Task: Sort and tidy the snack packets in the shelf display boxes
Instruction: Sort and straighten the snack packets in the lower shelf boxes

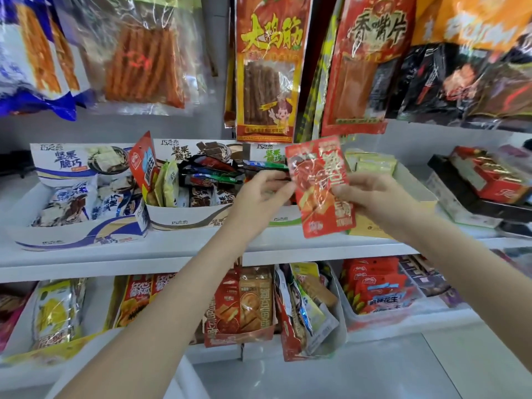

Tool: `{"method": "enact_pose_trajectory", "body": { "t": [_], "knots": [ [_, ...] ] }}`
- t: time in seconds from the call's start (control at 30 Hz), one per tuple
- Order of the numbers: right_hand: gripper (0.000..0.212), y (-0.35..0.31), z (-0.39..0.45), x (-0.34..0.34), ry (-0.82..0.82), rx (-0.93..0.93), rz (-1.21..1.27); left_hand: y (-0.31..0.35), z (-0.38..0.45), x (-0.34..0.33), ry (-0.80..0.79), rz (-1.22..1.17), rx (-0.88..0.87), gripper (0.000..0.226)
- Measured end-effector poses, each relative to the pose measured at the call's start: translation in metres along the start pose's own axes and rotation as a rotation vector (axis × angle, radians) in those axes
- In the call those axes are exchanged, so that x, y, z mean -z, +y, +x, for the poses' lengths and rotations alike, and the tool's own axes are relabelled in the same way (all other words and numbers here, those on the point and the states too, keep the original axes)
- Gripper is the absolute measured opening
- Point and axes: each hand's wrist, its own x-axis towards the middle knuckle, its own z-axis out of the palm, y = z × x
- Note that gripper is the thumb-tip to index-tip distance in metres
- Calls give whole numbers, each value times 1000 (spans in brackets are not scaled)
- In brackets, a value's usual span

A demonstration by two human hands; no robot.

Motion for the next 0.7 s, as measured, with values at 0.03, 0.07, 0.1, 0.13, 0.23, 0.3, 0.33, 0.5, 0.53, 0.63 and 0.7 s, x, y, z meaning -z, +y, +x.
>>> {"method": "enact_pose_trajectory", "body": {
  "t": [0.03,0.07,0.1,0.13,0.23,0.3,0.33,0.5,0.53,0.63,0.7],
  "knots": [
    [8,2,-5,-5,-65,-22,-17,1,-2,-1,-36,-55,48,15],
    [8,4,-8,-9,-106,-32,-45,1,-4,-1,-57,-72,84,9],
    [8,3,-8,-11,-103,-20,-89,0,-6,1,-62,-57,116,7],
    [10,2,-5,-11,-52,13,-148,-1,-8,4,-57,-28,150,8],
    [25,0,27,1,178,177,-619,-8,-15,25,-6,63,219,8],
    [44,5,55,6,95,134,-956,-11,-20,40,41,61,247,8],
    [55,8,67,7,16,70,-1029,-12,-23,45,65,61,254,8],
    [48,16,92,-5,97,125,-1081,-13,-27,59,159,52,238,9],
    [39,15,90,-6,161,177,-1094,-14,-27,60,162,43,228,10],
    [25,6,78,-1,282,287,-1070,-15,-26,58,143,41,208,10],
    [20,-6,62,7,452,252,-756,-16,-25,57,120,45,201,8]
  ]
}}
